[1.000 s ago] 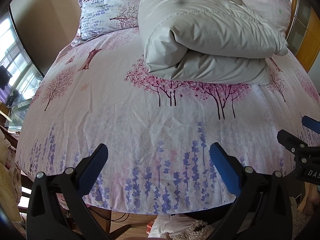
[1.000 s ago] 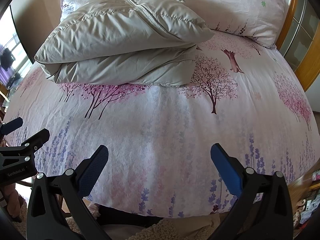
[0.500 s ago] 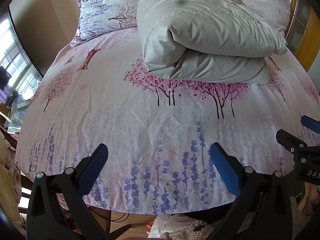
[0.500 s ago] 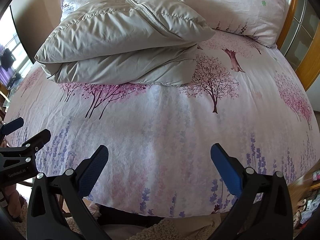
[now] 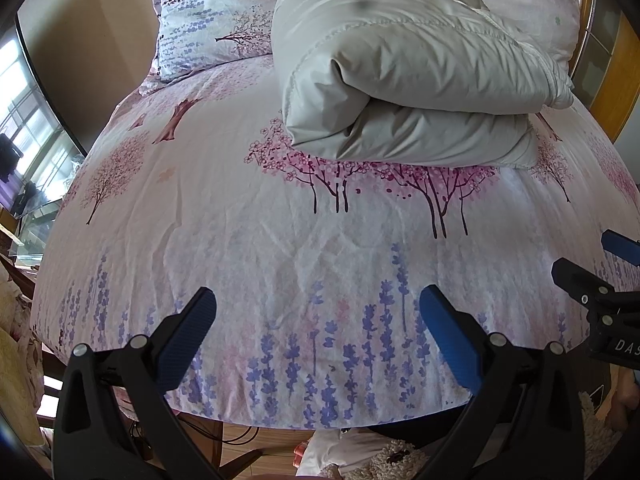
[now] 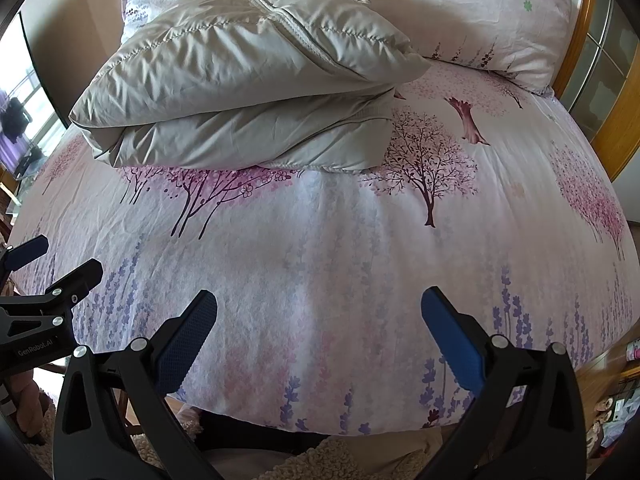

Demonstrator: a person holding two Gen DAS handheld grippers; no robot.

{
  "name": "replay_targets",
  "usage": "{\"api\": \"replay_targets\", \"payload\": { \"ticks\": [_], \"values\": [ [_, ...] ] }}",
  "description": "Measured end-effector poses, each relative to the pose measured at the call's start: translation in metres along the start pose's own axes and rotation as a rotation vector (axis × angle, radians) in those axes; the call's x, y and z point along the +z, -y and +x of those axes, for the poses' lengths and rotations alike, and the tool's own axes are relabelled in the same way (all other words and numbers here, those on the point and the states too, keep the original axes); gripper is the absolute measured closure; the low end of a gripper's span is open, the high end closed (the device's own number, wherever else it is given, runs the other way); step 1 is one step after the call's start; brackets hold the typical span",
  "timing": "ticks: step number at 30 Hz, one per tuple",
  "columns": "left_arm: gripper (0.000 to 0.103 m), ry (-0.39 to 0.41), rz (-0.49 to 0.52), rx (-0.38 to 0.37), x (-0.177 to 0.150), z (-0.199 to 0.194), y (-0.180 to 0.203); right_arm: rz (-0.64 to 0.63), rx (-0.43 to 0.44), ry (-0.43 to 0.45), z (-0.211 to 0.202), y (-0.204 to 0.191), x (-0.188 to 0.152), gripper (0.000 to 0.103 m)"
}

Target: Fold large clothes

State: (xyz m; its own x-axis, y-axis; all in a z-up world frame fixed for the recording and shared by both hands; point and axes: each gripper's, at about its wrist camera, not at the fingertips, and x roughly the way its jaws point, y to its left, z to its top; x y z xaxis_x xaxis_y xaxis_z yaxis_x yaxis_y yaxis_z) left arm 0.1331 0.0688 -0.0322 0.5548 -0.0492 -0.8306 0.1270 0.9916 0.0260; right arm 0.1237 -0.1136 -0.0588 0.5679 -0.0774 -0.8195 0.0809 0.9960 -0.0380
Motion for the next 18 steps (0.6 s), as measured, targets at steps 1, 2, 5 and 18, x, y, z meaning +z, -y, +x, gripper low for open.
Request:
{"api": "replay_targets", "payload": {
  "ticks": [1, 2, 5, 18],
  "values": [
    [0.002, -0.001, -0.001, 0.0, 0.0003, 0.0, -0.0006, 0.0, 0.001, -0.001, 0.0002, -0.0008, 0.0001, 0.001],
    [0.002, -0.001, -0.001, 0.0, 0.0002, 0.0001, -0.0006, 0.001, 0.002, -0.001, 0.0003, 0.0, 0.0005, 0.001],
    [0.002, -0.002, 0.0, 0.005, 0.0004, 0.0001, -0.0002, 0.002, 0.003, -0.002, 0.0004, -0.0003, 0.0005, 0.001],
    [0.002, 0.002, 0.004, -0.007, 0.0011, -0.0011, -0.0002, 0.004, 0.005, -0.005, 0.0012, -0.0007, -0.0001, 0.001]
  ]
}}
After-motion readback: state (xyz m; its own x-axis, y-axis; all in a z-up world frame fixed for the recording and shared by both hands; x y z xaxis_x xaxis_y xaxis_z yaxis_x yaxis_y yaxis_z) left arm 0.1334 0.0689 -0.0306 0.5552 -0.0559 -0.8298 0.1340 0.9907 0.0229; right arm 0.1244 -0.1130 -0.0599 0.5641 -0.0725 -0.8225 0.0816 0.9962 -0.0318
